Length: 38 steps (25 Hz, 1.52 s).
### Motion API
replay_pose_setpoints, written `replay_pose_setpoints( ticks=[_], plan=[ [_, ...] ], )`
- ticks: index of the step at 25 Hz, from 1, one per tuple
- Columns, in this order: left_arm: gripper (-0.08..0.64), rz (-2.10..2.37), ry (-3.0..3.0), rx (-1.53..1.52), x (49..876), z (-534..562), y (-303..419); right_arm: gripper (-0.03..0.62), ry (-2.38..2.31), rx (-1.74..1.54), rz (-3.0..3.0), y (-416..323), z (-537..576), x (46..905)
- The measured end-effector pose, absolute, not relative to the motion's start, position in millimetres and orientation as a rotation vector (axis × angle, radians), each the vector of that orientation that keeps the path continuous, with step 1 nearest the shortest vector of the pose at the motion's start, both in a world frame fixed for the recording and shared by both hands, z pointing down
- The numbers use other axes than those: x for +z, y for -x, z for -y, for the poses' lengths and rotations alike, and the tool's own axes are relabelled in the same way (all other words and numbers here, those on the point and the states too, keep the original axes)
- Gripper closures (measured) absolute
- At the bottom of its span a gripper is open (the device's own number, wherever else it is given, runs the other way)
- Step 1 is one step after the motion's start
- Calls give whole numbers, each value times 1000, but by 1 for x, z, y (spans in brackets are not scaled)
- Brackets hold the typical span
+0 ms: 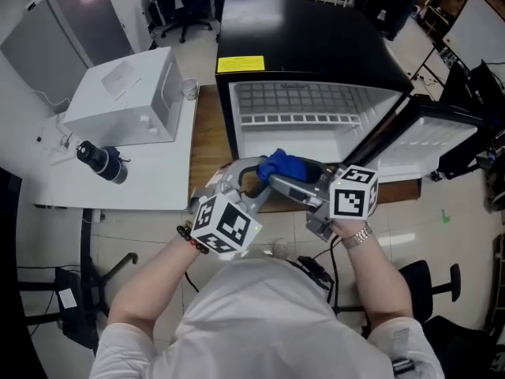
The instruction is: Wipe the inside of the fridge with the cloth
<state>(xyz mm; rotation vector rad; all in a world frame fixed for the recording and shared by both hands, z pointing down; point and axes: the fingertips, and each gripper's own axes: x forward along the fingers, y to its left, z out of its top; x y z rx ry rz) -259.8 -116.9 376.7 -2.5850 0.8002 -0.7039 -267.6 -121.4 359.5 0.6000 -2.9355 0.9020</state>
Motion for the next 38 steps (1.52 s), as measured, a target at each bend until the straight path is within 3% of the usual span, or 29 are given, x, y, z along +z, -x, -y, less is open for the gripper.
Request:
replay_pose_setpoints(
  ticks=[2,5,7,19,38],
  plan=[
    [450,-790,2558,-761,389,117,260,334,-648,780,2854,271,123,369],
    [425,-831,2583,-838,407,121,268,456,-733,601,2772,270,127,379],
    [404,-876,2624,-856,414,124,273,488,-796,512,2737,269,131,384],
    [400,-1407,2759,-755,429,161,335,494,-1123,175,2636,275,178,442],
    [397,-1829,2688,-587,439,235,357,510,-1249,654,2858,314,273,501]
  ],
)
